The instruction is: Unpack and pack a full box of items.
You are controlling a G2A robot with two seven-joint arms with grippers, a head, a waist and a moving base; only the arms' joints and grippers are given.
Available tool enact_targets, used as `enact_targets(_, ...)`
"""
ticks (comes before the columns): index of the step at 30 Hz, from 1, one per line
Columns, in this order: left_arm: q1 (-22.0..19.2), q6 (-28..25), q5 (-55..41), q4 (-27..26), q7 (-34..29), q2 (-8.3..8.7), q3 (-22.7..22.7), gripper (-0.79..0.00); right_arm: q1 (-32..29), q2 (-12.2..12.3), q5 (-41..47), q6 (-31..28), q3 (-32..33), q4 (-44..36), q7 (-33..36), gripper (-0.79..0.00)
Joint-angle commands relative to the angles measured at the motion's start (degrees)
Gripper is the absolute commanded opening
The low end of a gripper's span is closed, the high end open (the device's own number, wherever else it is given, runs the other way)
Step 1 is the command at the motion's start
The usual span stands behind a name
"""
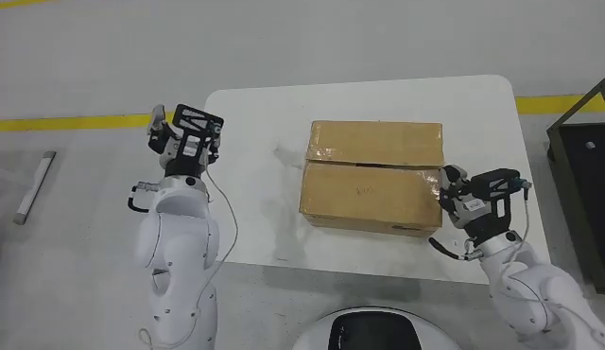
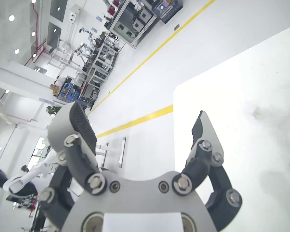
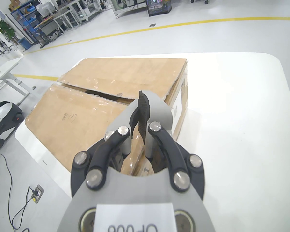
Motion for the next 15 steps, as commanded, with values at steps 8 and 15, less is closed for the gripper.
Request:
enact_targets(8,-1.72,-3.31,-13.48,3.56,-0.56,-1.98,18.3,0.0,-2.34,0.3,2.94,1.96,9.09,-2.75,-1.39,-0.785)
enact_targets(15,-6.95,-6.75,-16.74,12.58,-0.73,-3.6,29.7,0.0,-4.53,0.51,2.83,2.25,15.12,-1.84,-2.25,-0.785)
